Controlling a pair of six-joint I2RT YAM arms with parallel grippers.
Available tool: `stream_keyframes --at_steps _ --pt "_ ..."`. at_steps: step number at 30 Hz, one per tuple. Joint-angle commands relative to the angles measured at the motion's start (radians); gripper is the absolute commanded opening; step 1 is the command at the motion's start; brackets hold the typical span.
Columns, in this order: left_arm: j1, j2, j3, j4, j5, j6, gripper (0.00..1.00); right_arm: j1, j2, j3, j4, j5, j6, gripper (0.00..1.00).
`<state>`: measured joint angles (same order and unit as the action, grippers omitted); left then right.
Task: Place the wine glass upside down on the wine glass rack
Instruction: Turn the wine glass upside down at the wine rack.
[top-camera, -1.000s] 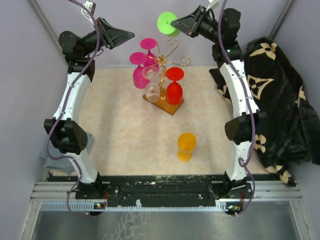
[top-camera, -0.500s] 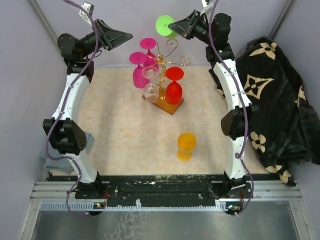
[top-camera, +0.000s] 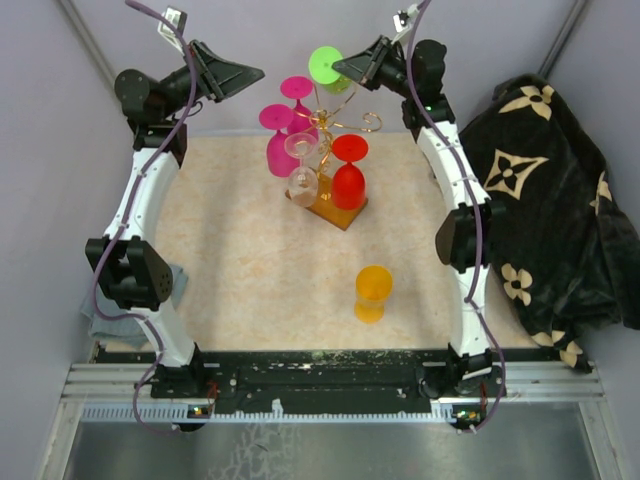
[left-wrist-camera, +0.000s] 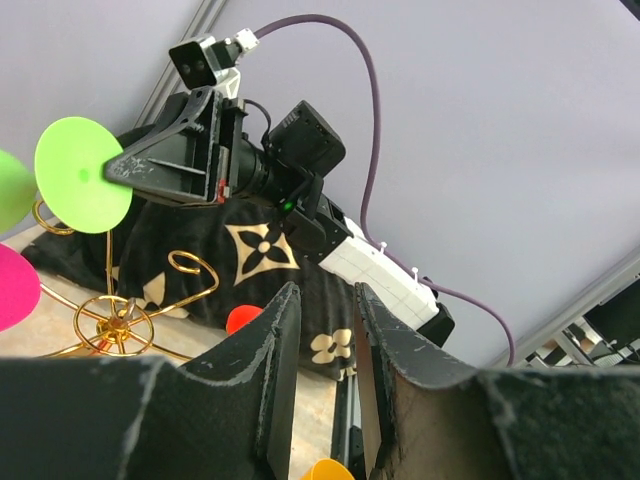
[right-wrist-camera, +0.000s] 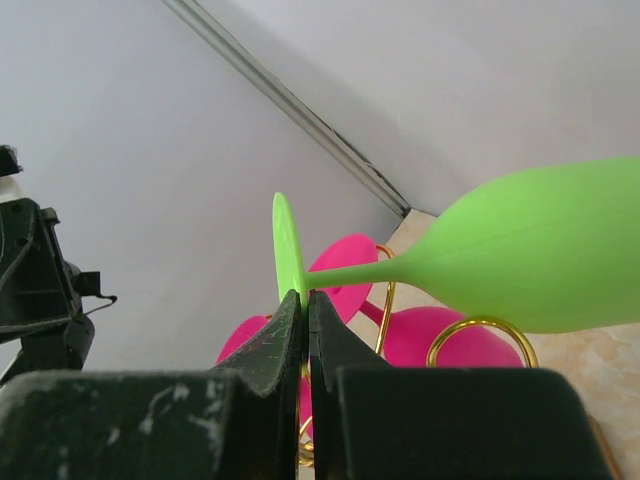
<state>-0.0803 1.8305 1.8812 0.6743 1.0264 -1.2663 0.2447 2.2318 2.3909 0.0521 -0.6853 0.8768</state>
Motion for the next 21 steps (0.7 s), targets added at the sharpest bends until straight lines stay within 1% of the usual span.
stream_keyframes --at_steps 1,9,13,21 --pt "0.008 -0.030 -0.007 0.046 0.008 -0.010 0.34 -0.003 -0.014 0.062 0.036 -0.033 0.032 0.00" --pt "0.010 -0.035 -0.029 0.074 -0.001 -0.035 0.34 -0.006 -0.041 0.029 -0.036 -0.071 0.060 0.00" --pt "0.010 -0.037 -0.029 0.074 -0.006 -0.036 0.34 -0.006 -0.072 -0.016 -0.041 -0.080 0.050 0.00" --pt "0.010 -0.039 -0.038 0.086 -0.007 -0.050 0.34 -0.019 -0.112 -0.048 -0.068 -0.081 0.035 0.00"
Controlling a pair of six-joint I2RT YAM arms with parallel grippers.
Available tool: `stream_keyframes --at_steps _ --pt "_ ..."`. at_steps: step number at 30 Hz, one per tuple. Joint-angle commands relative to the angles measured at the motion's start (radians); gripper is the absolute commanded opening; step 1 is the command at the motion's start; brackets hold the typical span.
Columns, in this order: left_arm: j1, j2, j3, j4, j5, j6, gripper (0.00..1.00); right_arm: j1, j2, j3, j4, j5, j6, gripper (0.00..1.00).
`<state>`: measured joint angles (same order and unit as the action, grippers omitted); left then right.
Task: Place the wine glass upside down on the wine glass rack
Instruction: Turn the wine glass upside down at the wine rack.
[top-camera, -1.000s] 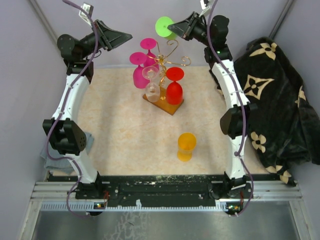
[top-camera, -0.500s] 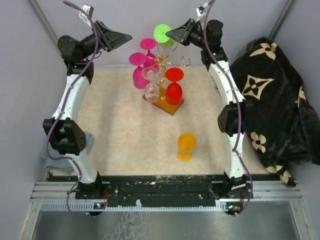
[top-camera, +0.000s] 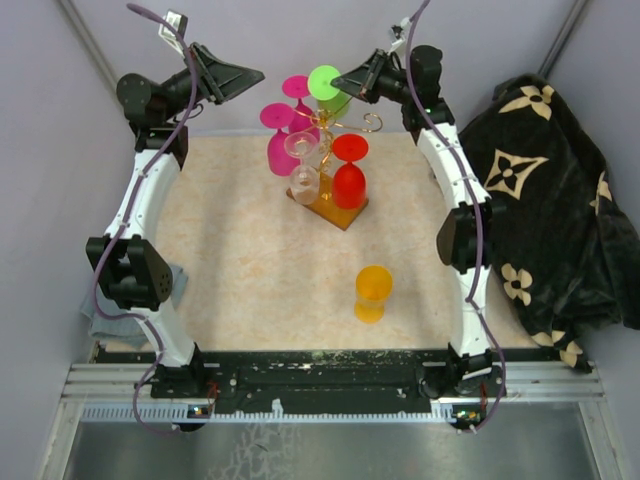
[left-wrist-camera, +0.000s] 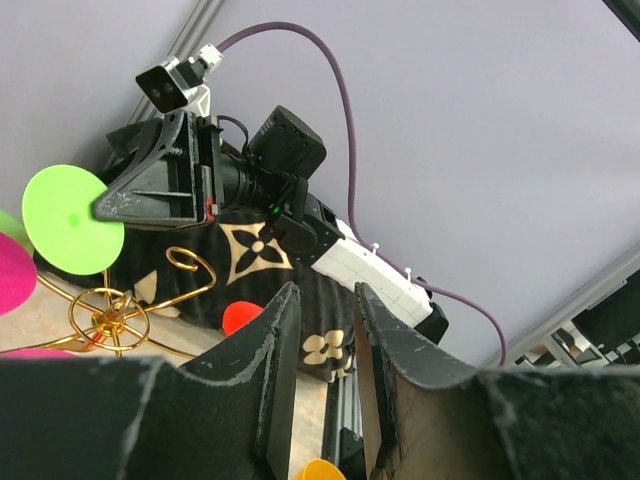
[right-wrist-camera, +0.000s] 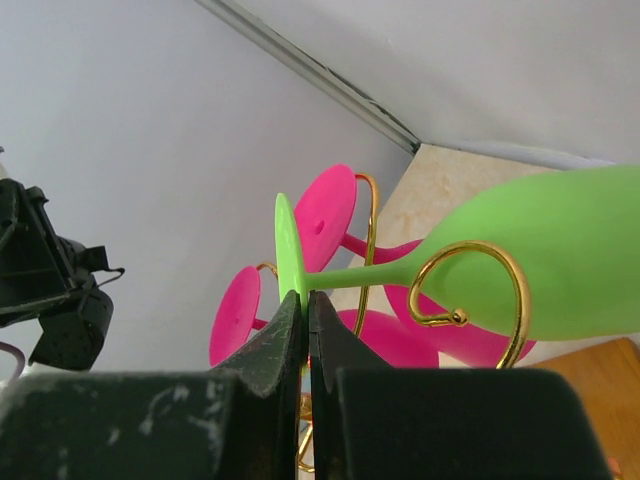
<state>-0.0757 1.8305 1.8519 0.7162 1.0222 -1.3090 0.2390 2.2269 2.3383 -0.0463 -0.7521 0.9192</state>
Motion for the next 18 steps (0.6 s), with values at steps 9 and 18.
stream_keyframes --at_steps 9,18 --pt "0.006 -0.036 -0.009 0.048 -0.004 -0.013 0.34 -0.034 -0.155 -0.048 0.016 -0.014 -0.003 0.00" --pt "0.007 -0.029 -0.004 0.048 -0.001 -0.017 0.35 -0.057 -0.140 -0.030 -0.018 -0.038 0.009 0.00"
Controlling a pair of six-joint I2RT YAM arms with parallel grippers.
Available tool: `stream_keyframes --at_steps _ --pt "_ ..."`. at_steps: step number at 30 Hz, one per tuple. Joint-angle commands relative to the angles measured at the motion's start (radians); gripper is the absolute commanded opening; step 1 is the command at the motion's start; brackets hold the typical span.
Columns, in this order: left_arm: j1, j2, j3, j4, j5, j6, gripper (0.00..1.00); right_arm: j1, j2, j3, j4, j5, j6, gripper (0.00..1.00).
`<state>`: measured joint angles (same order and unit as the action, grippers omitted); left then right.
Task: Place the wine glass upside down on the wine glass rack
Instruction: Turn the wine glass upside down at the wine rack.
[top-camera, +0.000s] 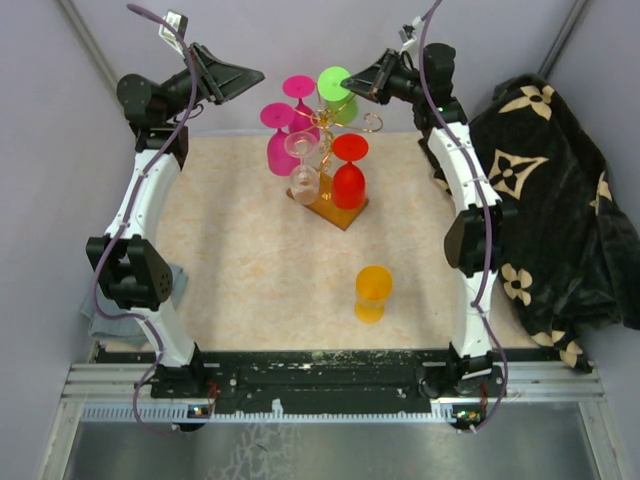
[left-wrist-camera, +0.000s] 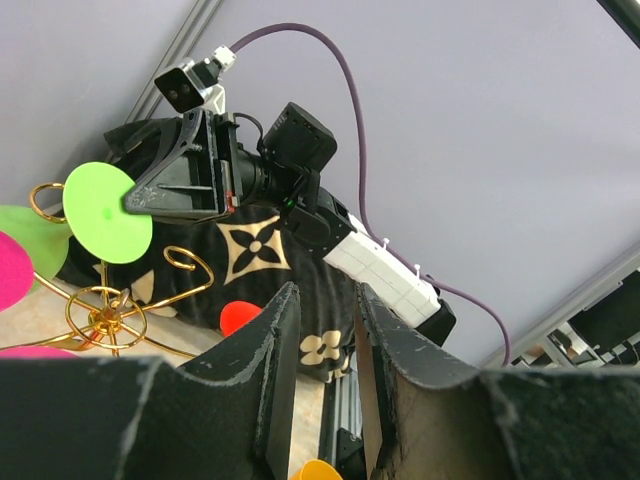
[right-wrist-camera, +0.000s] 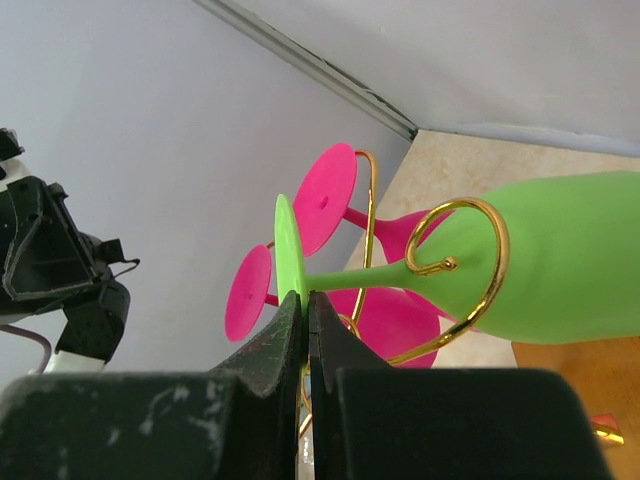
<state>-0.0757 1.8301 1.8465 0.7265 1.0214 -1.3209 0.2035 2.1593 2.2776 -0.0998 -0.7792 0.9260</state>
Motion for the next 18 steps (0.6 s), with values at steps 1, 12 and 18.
stream_keyframes --at_steps 1,12,18 --pt "0.005 -0.028 0.000 0.039 -0.001 -0.006 0.35 -0.023 -0.071 0.031 0.028 -0.011 -0.002 0.00" --pt "0.006 -0.027 -0.005 0.046 -0.001 -0.012 0.35 -0.056 -0.049 0.065 0.010 0.007 -0.008 0.00" --pt "0.007 -0.028 -0.006 0.047 0.000 -0.012 0.35 -0.059 -0.025 0.092 0.015 0.023 -0.008 0.00"
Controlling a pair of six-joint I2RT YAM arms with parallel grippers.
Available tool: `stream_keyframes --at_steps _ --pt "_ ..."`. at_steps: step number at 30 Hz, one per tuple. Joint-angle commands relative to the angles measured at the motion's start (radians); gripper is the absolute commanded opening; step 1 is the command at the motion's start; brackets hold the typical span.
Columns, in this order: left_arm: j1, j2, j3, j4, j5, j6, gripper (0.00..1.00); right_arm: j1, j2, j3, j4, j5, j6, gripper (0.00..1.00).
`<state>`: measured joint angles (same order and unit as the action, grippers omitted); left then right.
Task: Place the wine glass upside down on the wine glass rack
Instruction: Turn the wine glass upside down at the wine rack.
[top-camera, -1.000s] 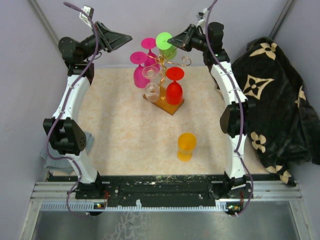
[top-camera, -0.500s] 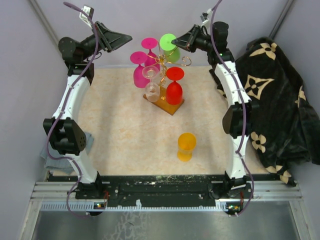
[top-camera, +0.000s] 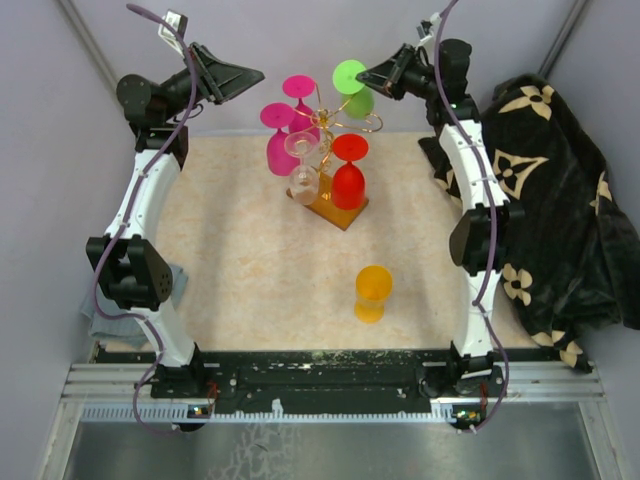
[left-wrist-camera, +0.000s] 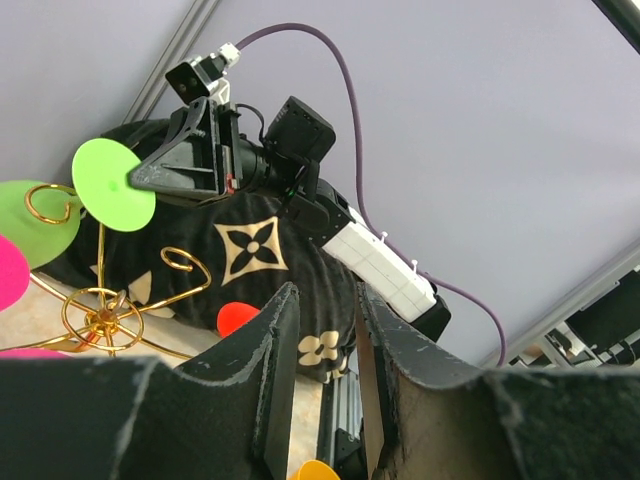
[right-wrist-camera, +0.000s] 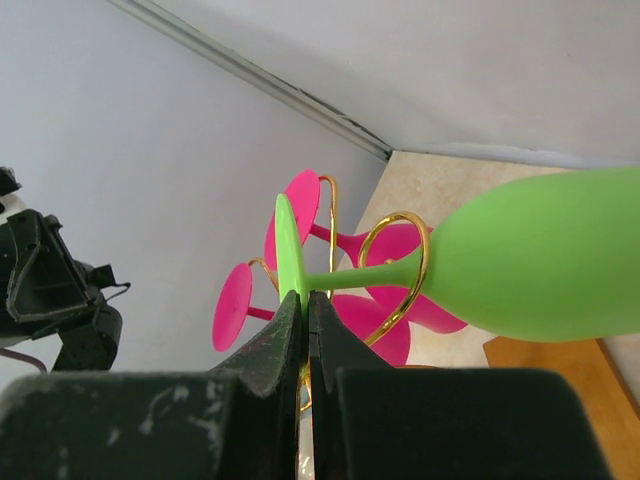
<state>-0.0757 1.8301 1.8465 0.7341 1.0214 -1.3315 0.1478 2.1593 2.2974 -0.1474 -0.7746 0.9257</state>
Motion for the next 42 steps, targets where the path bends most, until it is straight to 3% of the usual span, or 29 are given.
stream_keyframes --at_steps 1,16,29,34,42 --pt "0.007 -0.029 -0.007 0.039 0.000 -0.001 0.35 -0.002 -0.022 0.072 0.074 0.022 -0.005 0.00" --pt "0.006 -0.027 -0.009 0.039 0.003 -0.004 0.36 0.007 0.074 0.109 0.176 -0.006 0.071 0.00" --pt "0.006 -0.029 -0.014 0.040 0.000 -0.003 0.36 0.025 0.117 0.149 0.159 -0.050 0.085 0.00" --pt "0.006 -0.035 -0.027 0.045 -0.004 -0.007 0.36 0.025 0.093 0.104 0.171 -0.052 0.082 0.20" --pt "0.005 -0.049 -0.046 0.050 -0.004 -0.006 0.36 0.024 0.063 0.052 0.176 -0.055 0.069 0.28"
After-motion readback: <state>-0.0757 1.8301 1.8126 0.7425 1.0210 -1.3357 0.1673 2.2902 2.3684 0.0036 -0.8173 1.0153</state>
